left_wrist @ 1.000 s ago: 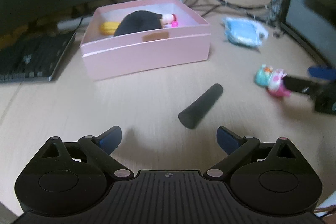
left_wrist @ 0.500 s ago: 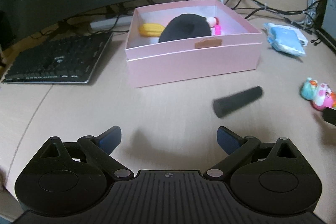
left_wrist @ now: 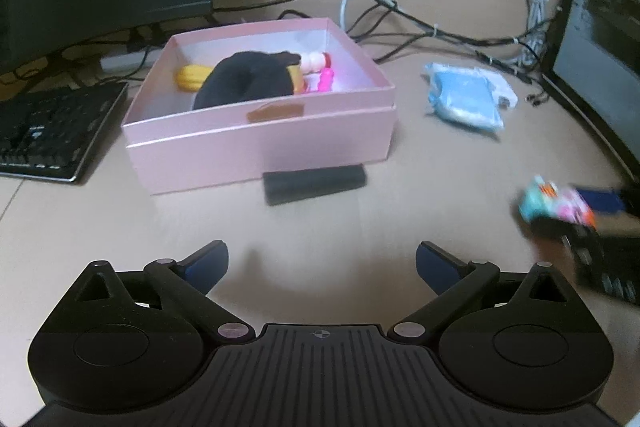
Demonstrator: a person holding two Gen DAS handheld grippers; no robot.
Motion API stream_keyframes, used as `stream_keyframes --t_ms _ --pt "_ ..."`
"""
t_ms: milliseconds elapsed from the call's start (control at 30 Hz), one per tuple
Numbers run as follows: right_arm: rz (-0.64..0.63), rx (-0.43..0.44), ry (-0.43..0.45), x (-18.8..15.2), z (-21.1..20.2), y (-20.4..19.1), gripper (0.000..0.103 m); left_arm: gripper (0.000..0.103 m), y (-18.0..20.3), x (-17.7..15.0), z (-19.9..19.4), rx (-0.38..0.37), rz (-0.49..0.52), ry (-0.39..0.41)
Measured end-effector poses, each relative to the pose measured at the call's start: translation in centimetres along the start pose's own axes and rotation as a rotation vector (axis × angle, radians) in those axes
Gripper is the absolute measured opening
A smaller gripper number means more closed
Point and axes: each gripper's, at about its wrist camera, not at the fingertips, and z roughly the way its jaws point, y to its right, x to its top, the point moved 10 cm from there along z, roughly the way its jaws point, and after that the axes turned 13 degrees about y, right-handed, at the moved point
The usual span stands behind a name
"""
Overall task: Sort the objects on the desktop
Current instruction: 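Grasp the pink toy with the right gripper and lift it, then grasp the black cylinder with the left gripper while the right gripper holds the pink toy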
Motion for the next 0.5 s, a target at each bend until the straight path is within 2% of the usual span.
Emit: stream_keyframes --t_ms 133,300,400,500 --pt "-0.015 -0.010 -0.021 -0.5 -1.5 0.6 0.048 0.103 1.0 0.7 1.1 0.002 -0.009 0.030" --pt "-0.033 -0.023 -0.035 -0.6 -2.3 0.6 0.048 0.103 0.3 1.9 3.8 0.118 -0.032 0.068" --pt "-0.048 -0.019 -0.027 -0.3 -2.7 -0.1 0.048 0.103 0.2 2.6 5.2 0.170 0.009 0.085" --pt "-0.041 -0.008 -0.023 -0.1 -3.0 -0.7 0.048 0.102 0.0 2.7 6.0 0.180 0.023 0.081"
